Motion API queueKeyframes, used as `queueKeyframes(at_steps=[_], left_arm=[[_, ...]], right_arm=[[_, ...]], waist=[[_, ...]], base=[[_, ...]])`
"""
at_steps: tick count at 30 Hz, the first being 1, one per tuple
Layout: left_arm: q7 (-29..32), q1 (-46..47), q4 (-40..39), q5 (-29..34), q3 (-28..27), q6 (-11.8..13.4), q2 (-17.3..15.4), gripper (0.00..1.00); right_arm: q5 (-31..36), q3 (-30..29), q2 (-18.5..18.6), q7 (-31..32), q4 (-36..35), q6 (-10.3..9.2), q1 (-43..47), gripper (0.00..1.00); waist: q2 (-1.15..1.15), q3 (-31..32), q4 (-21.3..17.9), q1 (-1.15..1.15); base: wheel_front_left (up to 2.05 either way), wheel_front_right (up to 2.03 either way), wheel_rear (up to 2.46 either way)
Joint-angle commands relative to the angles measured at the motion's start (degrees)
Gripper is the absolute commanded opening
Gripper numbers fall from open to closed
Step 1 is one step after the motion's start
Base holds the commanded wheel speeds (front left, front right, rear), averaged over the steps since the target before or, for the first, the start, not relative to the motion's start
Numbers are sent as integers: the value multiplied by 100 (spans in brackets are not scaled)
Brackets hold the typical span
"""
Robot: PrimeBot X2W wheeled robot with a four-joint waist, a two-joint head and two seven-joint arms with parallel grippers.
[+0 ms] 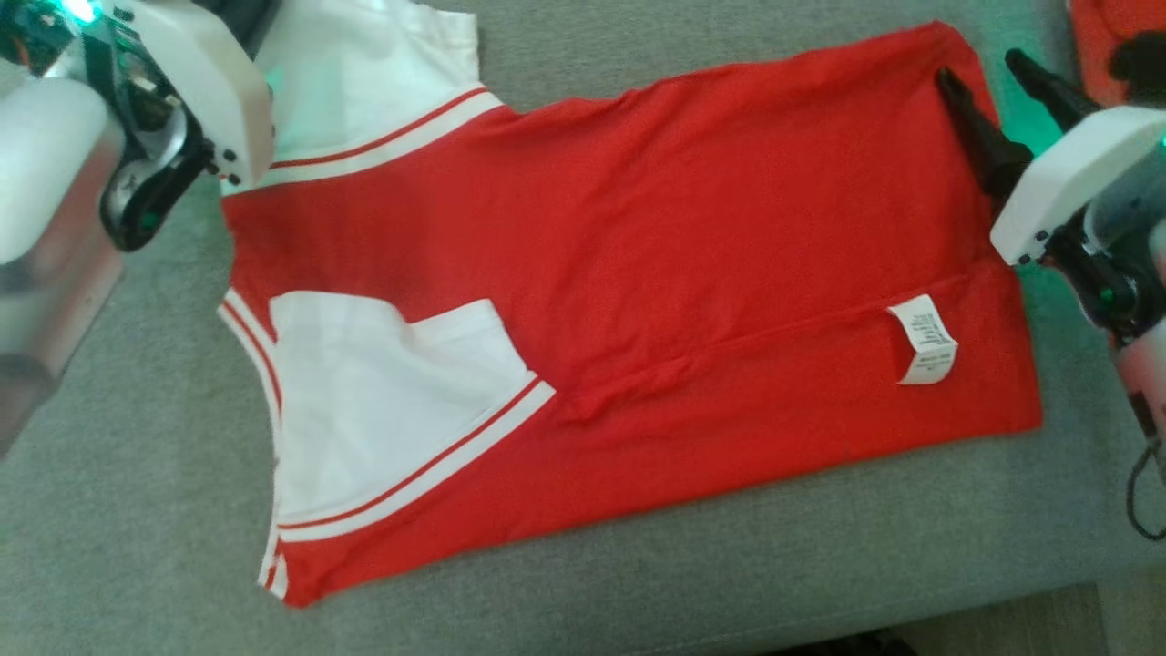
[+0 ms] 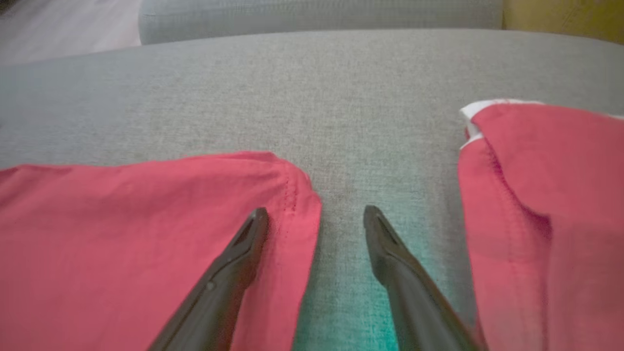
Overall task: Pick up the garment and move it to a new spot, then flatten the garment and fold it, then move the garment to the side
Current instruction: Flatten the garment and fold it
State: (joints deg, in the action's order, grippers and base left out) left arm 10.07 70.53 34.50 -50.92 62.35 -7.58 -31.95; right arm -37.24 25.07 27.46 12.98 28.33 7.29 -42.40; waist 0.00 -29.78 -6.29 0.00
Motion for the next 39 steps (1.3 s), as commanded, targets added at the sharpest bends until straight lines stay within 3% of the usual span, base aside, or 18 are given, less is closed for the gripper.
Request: queueKeyframes(at_steps=[1, 11, 12, 14, 15, 25, 31, 39], left_arm=[[-143, 361, -129, -68, -150, 9, -209, 0], [-581, 615, 14, -358, 334, 9, -163, 0], [-611, 638, 42, -390, 385, 9, -162, 0], [-670, 675, 105, -454, 481, 9, -166, 0], [-700, 691, 137, -481, 530, 9, -170, 0], [-1531, 991, 510, -372, 779, 9, -218, 0], [-2190, 1165, 813, -279, 786, 9, -83, 0], [-2378, 379, 361, -505, 946, 9, -271, 0]], right_arm=[[-41, 86, 46, 39, -36, 20, -89, 100], [-251, 536, 34, -159, 650, 20, -711, 96], [-272, 591, 41, -179, 701, 20, -747, 74], [-327, 692, 49, -210, 791, 20, -801, 18], [-360, 750, 54, -220, 823, 20, -821, 0], [-579, 977, 144, -923, 978, 20, -1123, 0], [-667, 1025, 240, -1461, 1084, 20, -1268, 0], [-887, 1219, 439, -1705, 946, 20, -618, 0]], waist=[[0, 8, 56, 0], [0, -8, 179, 0], [0, -1, 188, 0], [0, 19, 201, 0], [0, 31, 207, 0], [0, 166, 223, 0], [0, 432, 309, 0], [0, 1005, 474, 0]], base=[[0, 0, 0], [0, 0, 0], [0, 0, 0], [0, 0, 0], [0, 0, 0], [0, 0, 0], [0, 0, 0], [0, 0, 0]])
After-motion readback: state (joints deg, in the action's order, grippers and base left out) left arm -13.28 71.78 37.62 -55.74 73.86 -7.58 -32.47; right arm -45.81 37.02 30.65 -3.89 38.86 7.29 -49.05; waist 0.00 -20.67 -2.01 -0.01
